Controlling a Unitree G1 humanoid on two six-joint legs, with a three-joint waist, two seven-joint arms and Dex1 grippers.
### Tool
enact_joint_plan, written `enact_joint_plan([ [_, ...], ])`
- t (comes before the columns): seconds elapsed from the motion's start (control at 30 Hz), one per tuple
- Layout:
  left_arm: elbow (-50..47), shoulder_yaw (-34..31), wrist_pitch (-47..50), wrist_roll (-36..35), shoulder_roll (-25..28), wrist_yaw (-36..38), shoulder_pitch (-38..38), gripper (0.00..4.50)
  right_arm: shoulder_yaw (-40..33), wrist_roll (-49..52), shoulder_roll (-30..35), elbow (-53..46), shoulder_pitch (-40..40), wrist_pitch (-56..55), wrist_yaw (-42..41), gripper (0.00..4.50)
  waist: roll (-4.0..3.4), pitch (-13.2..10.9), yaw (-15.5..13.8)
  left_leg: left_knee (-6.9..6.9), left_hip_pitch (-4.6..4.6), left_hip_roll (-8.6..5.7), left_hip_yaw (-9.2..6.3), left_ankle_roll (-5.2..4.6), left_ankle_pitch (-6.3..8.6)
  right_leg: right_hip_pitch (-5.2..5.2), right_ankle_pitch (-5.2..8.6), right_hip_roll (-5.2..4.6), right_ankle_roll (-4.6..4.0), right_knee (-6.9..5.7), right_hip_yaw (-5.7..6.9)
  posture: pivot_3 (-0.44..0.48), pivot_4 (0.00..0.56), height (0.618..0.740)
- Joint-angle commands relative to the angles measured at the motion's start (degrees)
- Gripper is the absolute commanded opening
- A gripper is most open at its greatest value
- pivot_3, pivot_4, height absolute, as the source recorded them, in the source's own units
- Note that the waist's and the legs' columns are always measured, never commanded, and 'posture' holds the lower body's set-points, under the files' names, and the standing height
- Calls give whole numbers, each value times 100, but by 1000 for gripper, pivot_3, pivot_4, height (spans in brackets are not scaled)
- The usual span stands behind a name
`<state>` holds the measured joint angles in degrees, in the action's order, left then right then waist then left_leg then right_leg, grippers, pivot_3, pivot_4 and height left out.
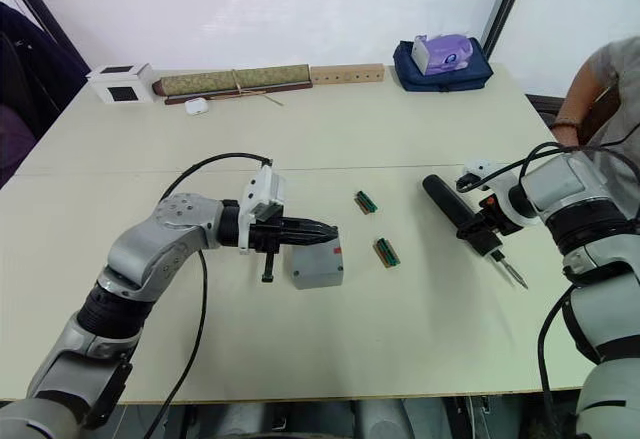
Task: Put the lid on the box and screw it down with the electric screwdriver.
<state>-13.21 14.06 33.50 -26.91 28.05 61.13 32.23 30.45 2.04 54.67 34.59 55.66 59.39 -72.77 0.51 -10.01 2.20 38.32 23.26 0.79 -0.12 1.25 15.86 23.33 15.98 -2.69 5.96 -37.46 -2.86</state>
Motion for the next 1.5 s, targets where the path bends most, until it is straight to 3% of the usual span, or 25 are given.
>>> enact_joint_plan([
  [0.03, -175, -180, 15, -82, 98, -9, 21, 0, -130, -4, -225, 154, -115, 52, -14, 1851, 1, 0, -2, 0, 0, 0, 0, 0, 0, 0, 0, 0, 0, 0, 0, 0, 150, 740],
  [0.1, -195, -216, 48, -95, 171, -2, 6, 0, -368, -27, -303, 286, -4, -38, 141, 1851, 10, 6, 24, 0, 0, 0, 0, 0, 0, 0, 0, 0, 0, 0, 0, 0, 150, 740],
  [0.17, -211, -387, 108, -143, 405, 45, -88, 0, -1279, 186, -480, 400, 276, -523, 825, 1851, 13, 4, 62, 0, -3, 1, 1, 0, 0, -1, 0, 1, 0, -1, -1, 0, 150, 740],
  [0.23, -96, -748, 278, -312, 552, -41, -132, 0, -2712, 873, -715, -355, 248, -566, 1350, 1851, -5, -7, 106, -1, -4, 3, 11, 3, -2, 7, -7, 3, -8, -7, -8, 0, 150, 740],
  [0.3, -69, -842, 418, -323, 693, -109, -212, 0, -4774, 2091, -1457, -1897, -182, -774, 2025, 1851, -16, -14, 134, -4, 11, 4, 13, 7, -4, 33, -7, 3, -8, -21, -14, 0, 150, 740],
  [0.4, 90, -761, 458, -137, 714, -271, -269, 0, -5992, 3106, -2503, -3695, -757, -432, 2916, 1851, -26, -17, 69, -16, 32, 10, 15, 16, -9, 81, 2, 9, -19, -60, -25, 0, 150, 740],
  [0.53, 242, -668, 392, -49, 626, -336, -239, 0, -5576, 3481, -3539, -5505, -1764, -635, 3599, 1851, -2, 2, -127, -16, 46, 19, -14, 28, -16, 84, 9, 11, -26, -67, -3, 0, 150, 740],
  [0.67, 291, -410, 237, 179, 671, -238, -215, 0, -4904, 3335, -4024, -6250, -2360, -948, 4156, 1851, -6, 0, -139, -2, 44, -8, 5, 28, -16, 73, 0, -23, -12, -63, -13, 0, 150, 740],
  [0.83, 318, -345, 273, 185, 628, -182, -151, 0, -4245, 2939, -3907, -6432, -2817, -1578, 4221, 1851, -5, -1, -133, 1, 45, -24, 5, 35, -21, 73, -3, -19, -6, -60, -14, 0, 150, 740],
  [1.1, 268, 11, 222, 314, 461, -50, -76, 0, -3705, 2714, -4287, -6439, -3216, -2217, 4746, 1851, -5, -1, -92, -3, 42, -9, 0, 36, -21, 76, -1, 2, -10, -63, -13, 0, 150, 740],
  [1.5, 406, 299, 0, 687, 458, 30, -83, 0, -3307, 2545, -4399, -6396, -3375, -2636, 5045, 1851, -5, -1, -116, -5, 40, -7, 1, 36, -21, 76, -1, 4, -10, -61, -14, 0, 150, 740],
])
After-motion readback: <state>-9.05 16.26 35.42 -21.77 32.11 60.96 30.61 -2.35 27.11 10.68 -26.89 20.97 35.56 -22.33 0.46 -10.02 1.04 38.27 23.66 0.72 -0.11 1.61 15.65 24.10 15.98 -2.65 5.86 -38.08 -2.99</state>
